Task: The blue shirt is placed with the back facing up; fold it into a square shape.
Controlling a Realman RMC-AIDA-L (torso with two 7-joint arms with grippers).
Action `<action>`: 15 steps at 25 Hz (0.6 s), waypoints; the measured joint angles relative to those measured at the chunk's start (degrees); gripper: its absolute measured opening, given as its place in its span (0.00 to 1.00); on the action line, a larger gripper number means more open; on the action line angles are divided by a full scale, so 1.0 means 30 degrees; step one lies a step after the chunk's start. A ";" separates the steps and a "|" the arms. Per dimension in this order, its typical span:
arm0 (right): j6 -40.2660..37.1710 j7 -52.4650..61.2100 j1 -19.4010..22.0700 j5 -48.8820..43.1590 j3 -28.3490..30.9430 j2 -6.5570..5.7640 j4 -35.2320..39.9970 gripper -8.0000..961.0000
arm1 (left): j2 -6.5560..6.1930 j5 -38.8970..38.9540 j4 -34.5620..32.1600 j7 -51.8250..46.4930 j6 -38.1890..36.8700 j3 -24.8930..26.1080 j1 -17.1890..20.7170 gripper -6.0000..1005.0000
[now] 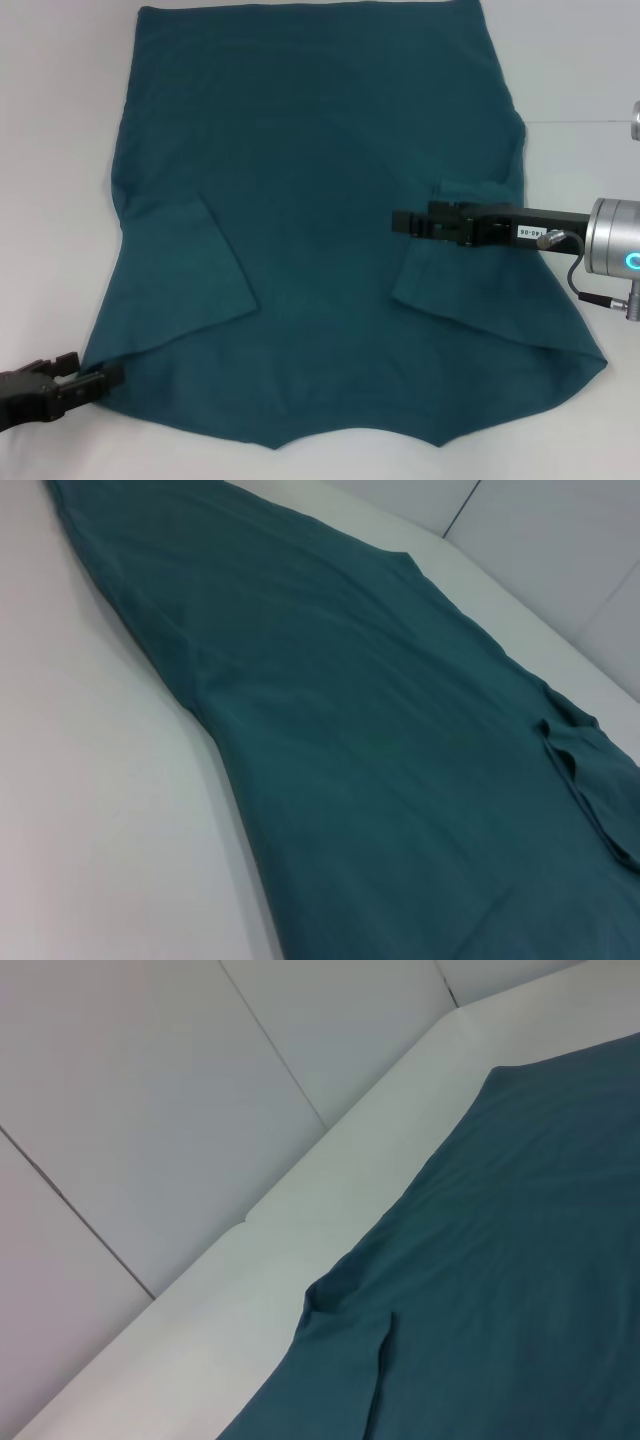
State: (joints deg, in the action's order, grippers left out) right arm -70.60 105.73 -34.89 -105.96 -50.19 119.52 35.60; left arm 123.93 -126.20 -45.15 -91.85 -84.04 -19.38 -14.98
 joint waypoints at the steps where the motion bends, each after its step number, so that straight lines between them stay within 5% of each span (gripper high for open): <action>1: -0.0008 0.0001 0.0000 0.0001 0.0000 0.0000 0.0000 0.96 | 0.0000 -0.0001 0.0008 0.0001 0.0007 -0.0011 0.0000 0.90; 15: -0.0046 0.0000 0.0035 0.0057 0.0000 0.0000 -0.0015 0.94 | 0.0019 -0.0002 0.0052 -0.0047 -0.0016 -0.0966 0.0013 0.90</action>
State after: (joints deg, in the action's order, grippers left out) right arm -70.73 105.73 -34.79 -105.79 -50.19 119.52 35.55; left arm 123.98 -126.21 -44.99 -91.99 -84.09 -22.28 -14.94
